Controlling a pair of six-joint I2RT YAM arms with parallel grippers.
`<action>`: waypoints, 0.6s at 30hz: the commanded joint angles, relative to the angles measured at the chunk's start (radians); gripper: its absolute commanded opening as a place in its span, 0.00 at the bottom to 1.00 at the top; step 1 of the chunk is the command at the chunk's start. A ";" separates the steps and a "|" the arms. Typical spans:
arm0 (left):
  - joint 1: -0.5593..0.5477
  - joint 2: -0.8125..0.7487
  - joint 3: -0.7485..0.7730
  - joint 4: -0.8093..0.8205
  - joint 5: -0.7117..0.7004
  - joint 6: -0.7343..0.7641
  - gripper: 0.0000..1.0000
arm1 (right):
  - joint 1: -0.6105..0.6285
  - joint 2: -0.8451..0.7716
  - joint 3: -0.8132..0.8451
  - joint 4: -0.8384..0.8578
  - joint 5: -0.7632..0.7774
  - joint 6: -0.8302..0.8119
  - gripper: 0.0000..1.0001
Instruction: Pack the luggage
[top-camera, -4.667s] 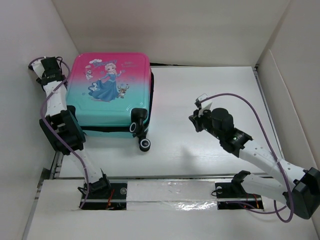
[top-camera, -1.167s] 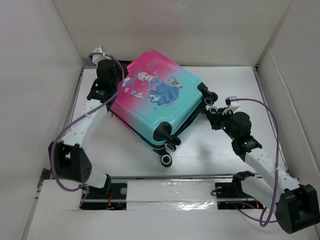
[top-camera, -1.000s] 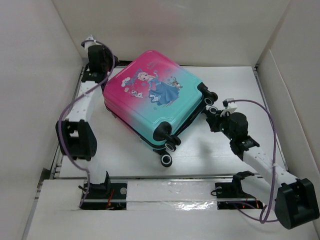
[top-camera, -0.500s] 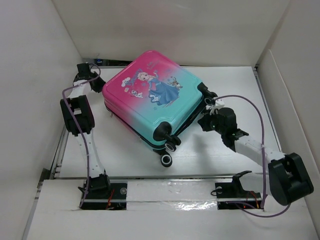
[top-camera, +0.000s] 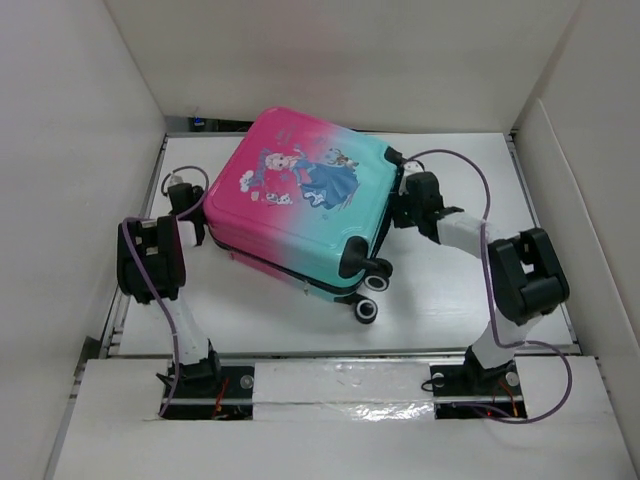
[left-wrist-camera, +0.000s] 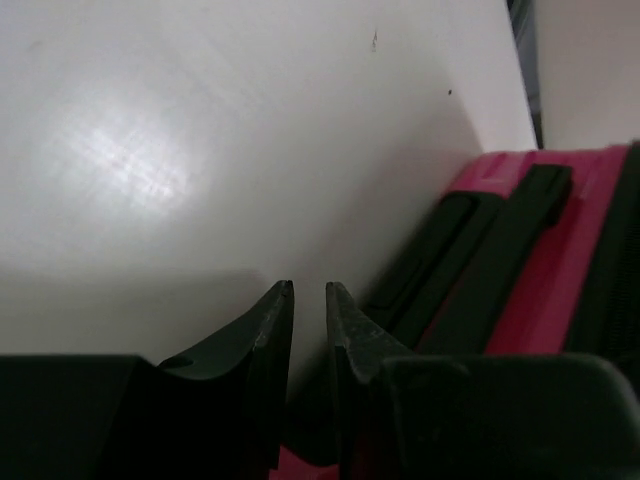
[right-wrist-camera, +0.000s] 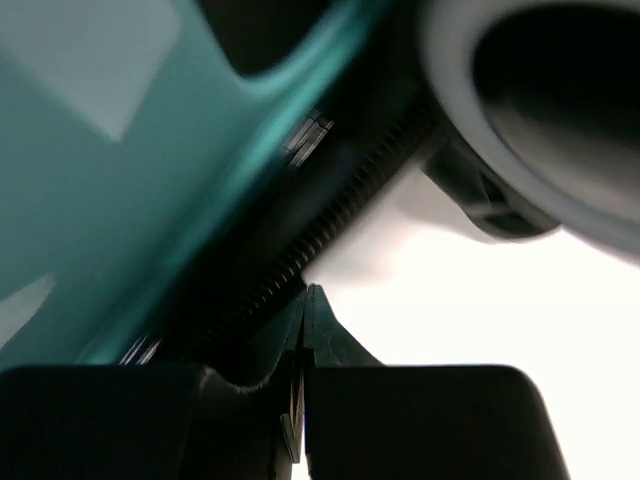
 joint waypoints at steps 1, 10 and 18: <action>-0.086 -0.150 -0.177 0.162 0.032 -0.094 0.17 | 0.044 0.095 0.243 0.077 -0.196 -0.080 0.02; -0.169 -0.508 -0.601 0.312 0.006 -0.118 0.16 | 0.045 0.458 0.863 -0.251 -0.423 -0.171 0.08; -0.306 -0.938 -0.796 0.095 -0.085 -0.088 0.15 | 0.016 0.577 1.139 -0.350 -0.468 -0.139 0.12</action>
